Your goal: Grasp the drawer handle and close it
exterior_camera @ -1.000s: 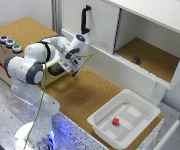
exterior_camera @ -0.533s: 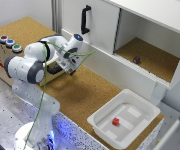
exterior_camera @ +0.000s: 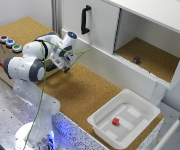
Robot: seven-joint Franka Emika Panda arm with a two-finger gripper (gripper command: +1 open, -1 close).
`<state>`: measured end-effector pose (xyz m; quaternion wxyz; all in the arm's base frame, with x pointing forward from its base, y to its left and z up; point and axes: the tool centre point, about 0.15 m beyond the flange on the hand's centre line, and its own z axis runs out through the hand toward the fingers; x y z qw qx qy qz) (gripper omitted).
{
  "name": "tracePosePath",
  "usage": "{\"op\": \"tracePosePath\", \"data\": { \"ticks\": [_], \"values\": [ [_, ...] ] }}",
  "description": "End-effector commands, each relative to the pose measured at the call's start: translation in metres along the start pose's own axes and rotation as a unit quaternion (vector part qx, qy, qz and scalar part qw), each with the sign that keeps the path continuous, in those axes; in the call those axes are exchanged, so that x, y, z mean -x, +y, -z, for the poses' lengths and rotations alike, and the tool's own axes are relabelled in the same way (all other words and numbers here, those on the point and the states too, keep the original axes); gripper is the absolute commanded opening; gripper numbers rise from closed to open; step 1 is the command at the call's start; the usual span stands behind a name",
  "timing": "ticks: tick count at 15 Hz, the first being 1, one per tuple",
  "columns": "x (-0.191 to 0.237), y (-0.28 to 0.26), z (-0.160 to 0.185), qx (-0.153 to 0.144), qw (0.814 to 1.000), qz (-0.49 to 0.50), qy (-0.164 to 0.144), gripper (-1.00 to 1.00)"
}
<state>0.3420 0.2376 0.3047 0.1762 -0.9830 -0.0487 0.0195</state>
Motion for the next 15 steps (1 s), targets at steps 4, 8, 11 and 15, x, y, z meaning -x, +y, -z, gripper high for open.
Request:
{"op": "tracePosePath", "data": {
  "ticks": [4, 8, 11, 15],
  "values": [
    [-0.002, -0.082, -0.055, 0.016, 0.998, 0.043, -0.033, -1.0],
    [0.001, -0.103, -0.058, 0.02, 0.998, 0.057, -0.034, 1.0],
    [0.007, -0.097, -0.039, 0.017, 1.0, 0.024, -0.006, 1.0],
    [0.033, -0.079, 0.014, 0.027, 0.997, -0.018, 0.072, 1.0]
  ]
}}
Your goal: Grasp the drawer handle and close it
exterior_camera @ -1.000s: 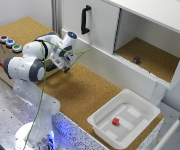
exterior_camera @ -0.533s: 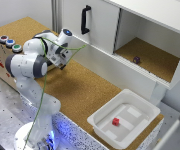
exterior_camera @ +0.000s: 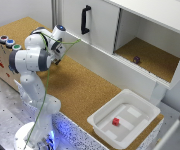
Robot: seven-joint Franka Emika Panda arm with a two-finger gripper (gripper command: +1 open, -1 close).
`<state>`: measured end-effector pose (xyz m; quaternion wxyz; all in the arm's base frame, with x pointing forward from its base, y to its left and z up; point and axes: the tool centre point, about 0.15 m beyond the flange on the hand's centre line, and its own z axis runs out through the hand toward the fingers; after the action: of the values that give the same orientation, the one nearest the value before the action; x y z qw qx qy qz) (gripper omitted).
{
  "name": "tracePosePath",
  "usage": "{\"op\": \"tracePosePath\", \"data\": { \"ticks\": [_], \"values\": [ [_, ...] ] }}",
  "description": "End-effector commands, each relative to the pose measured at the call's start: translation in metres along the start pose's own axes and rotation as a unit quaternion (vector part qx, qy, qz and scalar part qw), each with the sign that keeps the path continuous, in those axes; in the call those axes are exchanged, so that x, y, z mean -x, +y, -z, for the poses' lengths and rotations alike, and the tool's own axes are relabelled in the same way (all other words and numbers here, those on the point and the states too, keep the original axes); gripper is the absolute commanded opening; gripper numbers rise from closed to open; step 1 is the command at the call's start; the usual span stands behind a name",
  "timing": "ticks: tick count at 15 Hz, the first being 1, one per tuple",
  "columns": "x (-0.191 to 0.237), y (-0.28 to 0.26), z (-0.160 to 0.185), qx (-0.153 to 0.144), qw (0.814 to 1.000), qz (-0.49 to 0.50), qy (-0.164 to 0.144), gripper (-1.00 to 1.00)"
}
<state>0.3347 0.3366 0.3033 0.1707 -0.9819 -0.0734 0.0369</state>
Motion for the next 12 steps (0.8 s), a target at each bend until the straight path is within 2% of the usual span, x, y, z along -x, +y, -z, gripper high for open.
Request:
{"op": "tracePosePath", "data": {
  "ticks": [1, 3, 5, 10, 12],
  "values": [
    [0.042, 0.017, 0.06, 0.018, 0.993, -0.049, 0.105, 1.0],
    [0.049, 0.023, 0.088, 0.021, 0.988, -0.06, 0.14, 1.0],
    [0.052, 0.024, 0.115, 0.049, 0.983, -0.059, 0.169, 1.0],
    [0.055, 0.047, 0.15, 0.12, 0.976, -0.082, 0.165, 1.0],
    [0.057, 0.069, 0.16, 0.131, 0.973, -0.109, 0.156, 1.0]
  ]
}}
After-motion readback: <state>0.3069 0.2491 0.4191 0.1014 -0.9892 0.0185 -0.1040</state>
